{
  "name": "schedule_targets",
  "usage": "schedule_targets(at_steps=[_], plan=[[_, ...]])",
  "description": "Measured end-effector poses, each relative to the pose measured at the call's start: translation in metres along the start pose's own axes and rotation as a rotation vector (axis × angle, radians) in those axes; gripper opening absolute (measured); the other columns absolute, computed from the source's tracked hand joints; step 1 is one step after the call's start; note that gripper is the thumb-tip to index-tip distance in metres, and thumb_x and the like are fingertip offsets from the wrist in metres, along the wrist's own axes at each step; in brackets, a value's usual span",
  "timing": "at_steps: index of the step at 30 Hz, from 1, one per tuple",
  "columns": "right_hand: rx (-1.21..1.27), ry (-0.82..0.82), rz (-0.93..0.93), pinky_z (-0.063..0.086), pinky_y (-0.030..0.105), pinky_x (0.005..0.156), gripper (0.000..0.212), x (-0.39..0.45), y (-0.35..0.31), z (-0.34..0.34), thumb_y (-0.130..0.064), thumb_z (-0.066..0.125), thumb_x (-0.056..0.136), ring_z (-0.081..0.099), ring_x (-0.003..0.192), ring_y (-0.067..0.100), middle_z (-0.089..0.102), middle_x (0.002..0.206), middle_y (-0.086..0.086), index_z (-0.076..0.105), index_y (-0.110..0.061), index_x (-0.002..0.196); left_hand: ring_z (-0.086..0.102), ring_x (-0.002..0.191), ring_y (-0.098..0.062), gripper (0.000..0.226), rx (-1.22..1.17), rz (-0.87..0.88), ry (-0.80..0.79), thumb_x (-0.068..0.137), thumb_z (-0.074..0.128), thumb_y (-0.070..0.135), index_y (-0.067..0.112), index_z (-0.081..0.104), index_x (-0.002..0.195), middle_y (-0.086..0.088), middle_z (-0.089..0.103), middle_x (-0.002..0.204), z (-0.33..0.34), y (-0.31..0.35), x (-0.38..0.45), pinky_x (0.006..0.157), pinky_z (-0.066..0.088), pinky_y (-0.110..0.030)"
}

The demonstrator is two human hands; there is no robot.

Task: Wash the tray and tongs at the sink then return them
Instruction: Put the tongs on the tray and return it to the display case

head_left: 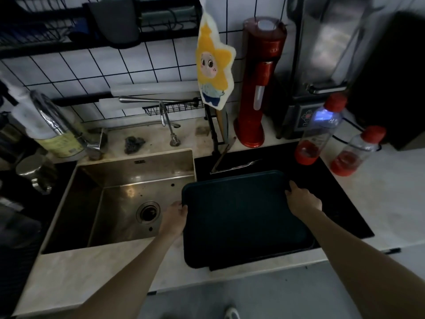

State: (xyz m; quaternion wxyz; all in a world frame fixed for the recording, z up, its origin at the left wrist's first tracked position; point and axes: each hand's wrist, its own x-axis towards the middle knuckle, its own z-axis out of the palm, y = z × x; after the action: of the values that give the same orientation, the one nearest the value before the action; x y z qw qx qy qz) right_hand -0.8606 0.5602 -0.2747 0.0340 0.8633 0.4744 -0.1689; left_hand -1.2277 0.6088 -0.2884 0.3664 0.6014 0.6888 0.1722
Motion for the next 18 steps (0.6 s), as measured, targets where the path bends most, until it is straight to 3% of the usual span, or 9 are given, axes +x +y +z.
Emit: schedule_targets(at_steps=[4,6,8,13,18], plan=[[-0.037,-0.024,-0.021,0.045,0.04,0.073,0.056,0.0,-0.004,0.005,-0.044,0.029,0.104,0.053,0.116,0.038,0.041,0.142,0.019,0.015,-0.026,0.155,0.058,0.12,-0.027,0.039,-0.043,-0.05,-0.004,0.105,0.046,0.026,0.008,0.053,0.138,-0.013,0.062,0.133,0.001,-0.003,-0.003,0.086,0.039,-0.024],[-0.089,0.036,-0.023,0.045,0.045,0.087,0.057,0.0,-0.01,0.005,-0.045,0.031,0.103,0.043,0.127,0.039,0.032,0.149,0.019,0.018,-0.024,0.154,0.057,0.123,-0.029,0.041,-0.055,-0.063,0.0,0.104,0.045,0.027,0.008,0.049,0.141,-0.013,0.06,0.135,0.0,-0.004,-0.004,0.09,0.04,-0.027],[-0.147,0.124,-0.076,0.041,0.047,0.098,0.055,0.003,-0.022,0.005,-0.045,0.035,0.101,0.041,0.128,0.039,0.034,0.146,0.02,0.025,-0.022,0.15,0.057,0.123,-0.028,0.043,-0.065,-0.072,-0.002,0.105,0.045,0.03,0.009,0.048,0.143,-0.012,0.061,0.136,0.0,-0.006,-0.001,0.091,0.04,-0.028],[-0.105,0.205,-0.285,0.041,0.048,0.096,0.046,0.019,-0.077,0.006,-0.043,0.041,0.099,0.05,0.117,0.036,0.05,0.128,0.015,0.042,-0.022,0.139,0.058,0.121,-0.028,0.041,-0.047,-0.055,-0.003,0.104,0.044,0.032,0.009,0.052,0.137,-0.01,0.064,0.129,-0.005,-0.01,0.008,0.094,0.041,-0.032],[-0.036,0.15,-0.49,0.045,0.046,0.093,0.05,0.036,-0.139,0.003,-0.024,0.05,0.097,0.044,0.12,0.036,0.04,0.135,0.014,0.037,-0.022,0.145,0.054,0.126,-0.027,0.04,-0.038,-0.068,-0.036,0.106,0.041,0.028,0.008,0.052,0.138,-0.008,0.06,0.134,-0.014,-0.017,0.023,0.093,0.037,-0.029]])
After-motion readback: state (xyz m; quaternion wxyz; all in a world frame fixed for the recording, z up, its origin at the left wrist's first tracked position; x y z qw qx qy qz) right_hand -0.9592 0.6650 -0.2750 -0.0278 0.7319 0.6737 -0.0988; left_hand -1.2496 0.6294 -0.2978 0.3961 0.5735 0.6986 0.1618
